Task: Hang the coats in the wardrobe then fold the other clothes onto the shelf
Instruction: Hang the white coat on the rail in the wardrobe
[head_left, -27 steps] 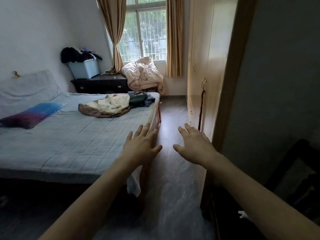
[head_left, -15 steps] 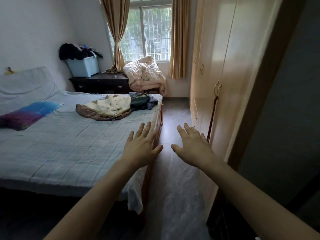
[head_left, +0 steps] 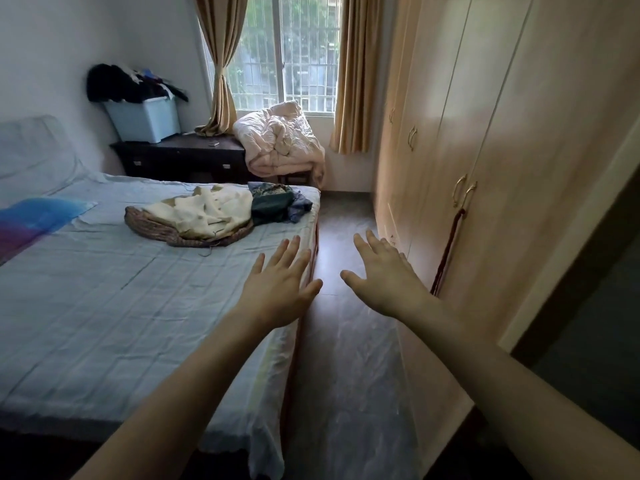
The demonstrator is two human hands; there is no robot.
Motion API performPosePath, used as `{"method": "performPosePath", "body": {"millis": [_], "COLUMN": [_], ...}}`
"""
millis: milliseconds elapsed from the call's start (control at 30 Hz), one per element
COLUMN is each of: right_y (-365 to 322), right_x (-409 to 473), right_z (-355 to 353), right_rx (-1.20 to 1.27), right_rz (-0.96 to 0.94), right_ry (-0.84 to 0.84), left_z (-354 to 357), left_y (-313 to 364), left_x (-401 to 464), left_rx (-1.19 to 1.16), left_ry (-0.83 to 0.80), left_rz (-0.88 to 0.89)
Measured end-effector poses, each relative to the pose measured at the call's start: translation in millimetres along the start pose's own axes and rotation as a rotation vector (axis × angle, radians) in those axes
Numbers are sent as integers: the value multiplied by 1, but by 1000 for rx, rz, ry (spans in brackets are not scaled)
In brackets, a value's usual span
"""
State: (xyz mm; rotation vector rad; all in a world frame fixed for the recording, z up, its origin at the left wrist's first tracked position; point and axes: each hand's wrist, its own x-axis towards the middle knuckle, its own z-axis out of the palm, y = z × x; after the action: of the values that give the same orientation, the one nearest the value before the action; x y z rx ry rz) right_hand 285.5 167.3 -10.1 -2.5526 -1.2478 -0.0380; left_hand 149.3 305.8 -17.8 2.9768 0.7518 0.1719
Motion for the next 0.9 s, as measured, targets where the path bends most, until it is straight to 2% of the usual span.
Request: {"method": "performPosePath", "body": {"millis": [267,600,900], "right_y": [53,148,182], "right_x": [95,253,371], "right_z": [16,-11,-2], "right_rx": [-17,8,58], "right_rz": [54,91,79], "right_ry": [-11,20,18], "left_z": [16,16,31], "left_y": [2,38,32], "left_x": [113,313,433], "left_rx": [26,13,18], "left_ry": [-47,-9,-10], "left_rz": [18,80,70]}}
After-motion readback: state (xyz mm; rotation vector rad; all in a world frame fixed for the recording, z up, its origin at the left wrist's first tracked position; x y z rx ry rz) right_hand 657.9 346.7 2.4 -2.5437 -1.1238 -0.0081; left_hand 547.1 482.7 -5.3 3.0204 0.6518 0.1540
